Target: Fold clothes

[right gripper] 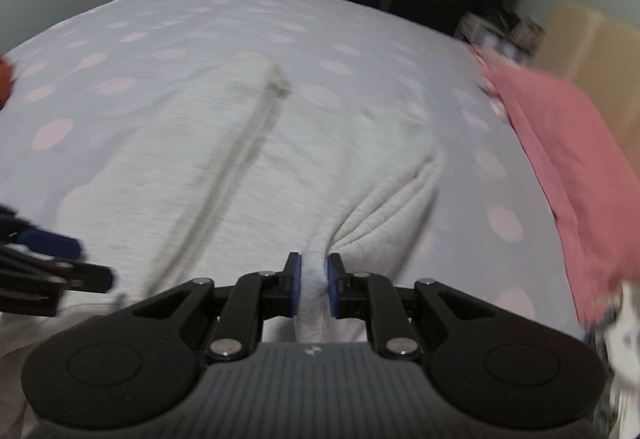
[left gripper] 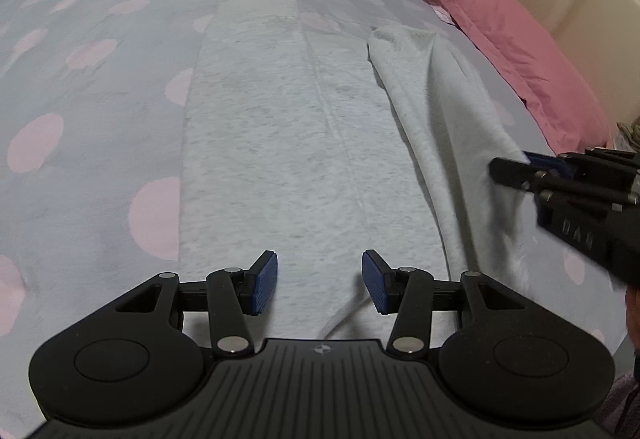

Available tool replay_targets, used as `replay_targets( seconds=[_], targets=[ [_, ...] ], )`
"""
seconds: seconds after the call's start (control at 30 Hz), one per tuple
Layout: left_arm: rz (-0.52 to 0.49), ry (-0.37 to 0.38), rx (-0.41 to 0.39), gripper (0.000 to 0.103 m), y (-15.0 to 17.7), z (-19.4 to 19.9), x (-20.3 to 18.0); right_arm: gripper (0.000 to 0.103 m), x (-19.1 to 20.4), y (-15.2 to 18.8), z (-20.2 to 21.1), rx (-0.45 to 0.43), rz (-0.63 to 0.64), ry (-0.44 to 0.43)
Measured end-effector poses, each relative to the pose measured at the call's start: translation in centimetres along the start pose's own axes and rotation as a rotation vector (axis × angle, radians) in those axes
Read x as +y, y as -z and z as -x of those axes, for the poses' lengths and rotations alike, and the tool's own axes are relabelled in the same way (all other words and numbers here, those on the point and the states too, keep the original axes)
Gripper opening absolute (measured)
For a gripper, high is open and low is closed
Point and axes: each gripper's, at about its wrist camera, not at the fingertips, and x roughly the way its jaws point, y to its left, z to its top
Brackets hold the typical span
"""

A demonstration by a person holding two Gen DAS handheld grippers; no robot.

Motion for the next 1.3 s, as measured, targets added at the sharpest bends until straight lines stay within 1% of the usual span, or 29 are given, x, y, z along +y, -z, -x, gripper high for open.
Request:
replay_targets(
  seconds=[0.07,0.17,0.37,0.5,0.57,0.6,0.67,0.7,0.77,0.9,0.97,1.13,1.2,1.3],
  targets=[
    [0.017,-0.007,-0.005,0.045,0.0,0.1,0.6,0.015,1.8,-0.4,0.2,-0.018,0.055,-0.035],
    [0.041,-0.018,-0.010,0.045,-0.2,0.3,1.6,0.015,4.2,-0.6,-0.2,-0.021,0.126,-0.083],
    [0.060,-0.025,-0.011,0.045,-0.3,0.6,2.5,0.015,7.1,0.2,-2.2,0.028,0.243,-0.151],
    [0.060,-0.022,-0.015,0.045,-0.3,0.9,2.7,0.015,8.6,1.2,-3.9,0.081,0.313,-0.151],
    [0.058,-0.020,-0.018,0.045,-0.3,1.2,2.8,0.016,8.7,1.4,-4.5,0.088,0.331,-0.145],
    [0.058,-0.021,-0.020,0.045,-0.3,1.3,2.8,0.020,8.7,1.4,-4.4,0.085,0.330,-0.145],
    [0.057,-0.024,-0.025,0.045,0.0,1.8,3.0,0.021,8.3,1.3,-3.9,0.074,0.313,-0.149],
    [0.055,-0.026,-0.028,0.045,0.1,2.0,3.1,0.025,8.0,1.1,-3.5,0.071,0.294,-0.157],
    [0.047,-0.031,-0.032,0.045,0.5,2.6,3.1,0.029,7.1,1.0,-2.4,0.067,0.240,-0.184],
    [0.025,-0.027,-0.046,0.045,1.5,4.3,2.9,0.031,5.4,1.4,0.5,0.051,0.161,-0.212],
    [0.014,-0.026,-0.054,0.045,2.0,5.4,2.7,0.034,4.6,1.8,2.7,0.032,0.135,-0.219],
    [-0.012,-0.041,-0.072,0.045,3.0,7.8,2.0,0.039,1.4,3.0,8.9,-0.005,0.050,-0.264],
    [-0.033,-0.042,-0.076,0.045,3.3,8.5,1.3,0.042,0.5,4.1,11.4,-0.015,0.041,-0.259],
    [-0.069,-0.032,-0.080,0.045,3.9,9.4,0.0,0.042,-0.5,6.3,14.4,0.002,0.052,-0.228]
  ],
)
